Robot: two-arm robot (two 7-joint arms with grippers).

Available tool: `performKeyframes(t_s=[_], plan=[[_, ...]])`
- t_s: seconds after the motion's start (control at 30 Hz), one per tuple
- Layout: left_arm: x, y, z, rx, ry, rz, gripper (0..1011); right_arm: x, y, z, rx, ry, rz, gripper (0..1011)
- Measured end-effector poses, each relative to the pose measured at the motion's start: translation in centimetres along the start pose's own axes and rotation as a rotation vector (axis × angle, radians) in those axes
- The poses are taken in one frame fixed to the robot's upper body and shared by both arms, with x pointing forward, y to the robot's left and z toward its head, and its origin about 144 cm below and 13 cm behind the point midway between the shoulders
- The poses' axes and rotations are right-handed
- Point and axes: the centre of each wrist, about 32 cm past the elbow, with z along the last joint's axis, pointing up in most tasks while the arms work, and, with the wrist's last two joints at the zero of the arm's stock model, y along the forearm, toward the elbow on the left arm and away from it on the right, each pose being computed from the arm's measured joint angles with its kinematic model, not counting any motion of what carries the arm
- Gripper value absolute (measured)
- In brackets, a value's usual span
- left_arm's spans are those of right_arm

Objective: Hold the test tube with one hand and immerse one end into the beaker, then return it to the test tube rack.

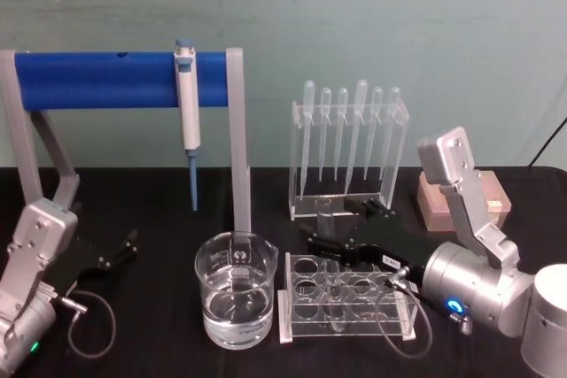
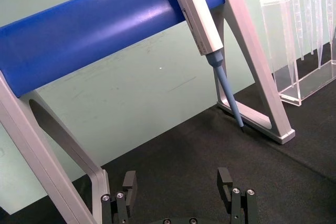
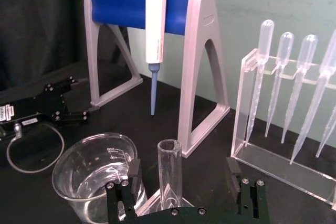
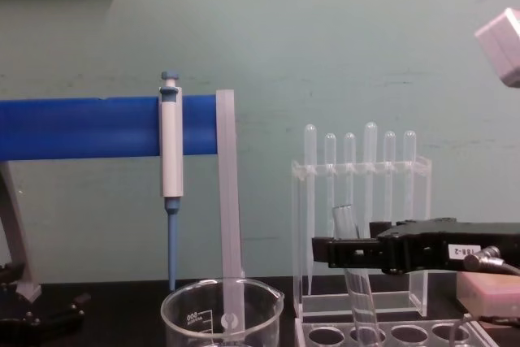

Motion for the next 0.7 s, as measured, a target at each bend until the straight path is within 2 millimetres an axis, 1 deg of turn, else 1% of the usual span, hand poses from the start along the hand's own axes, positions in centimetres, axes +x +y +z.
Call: performKeyframes(t_s=[0.23, 0.33, 0.57, 0.6, 0.67, 0.7], plan=[[0.00, 0.00, 0.00, 0.000, 0.000, 0.000, 1000, 0.36, 0.40, 0.53, -0.041, -0.012, 0.031, 1004], [0.00, 0.00, 0.00, 0.000, 0.000, 0.000, 1000, 0.36, 0.50, 0.50, -0.046, -0.018, 0.032, 947], [0.00, 0.00, 0.00, 0.000, 0.000, 0.000, 1000, 0.26, 0.71, 0.34, -0.051, -0.026, 0.028, 769], [0.00, 0.00, 0.00, 0.000, 0.000, 0.000, 1000, 0.23, 0.74, 0.31, -0.052, -0.027, 0.027, 713], [0.00, 0.00, 0.00, 0.000, 0.000, 0.000, 1000, 0.20, 0.77, 0.31, -0.052, -0.029, 0.027, 681], [0.00, 0.00, 0.00, 0.000, 0.000, 0.000, 1000, 0.18, 0.78, 0.30, -0.052, -0.029, 0.027, 633]])
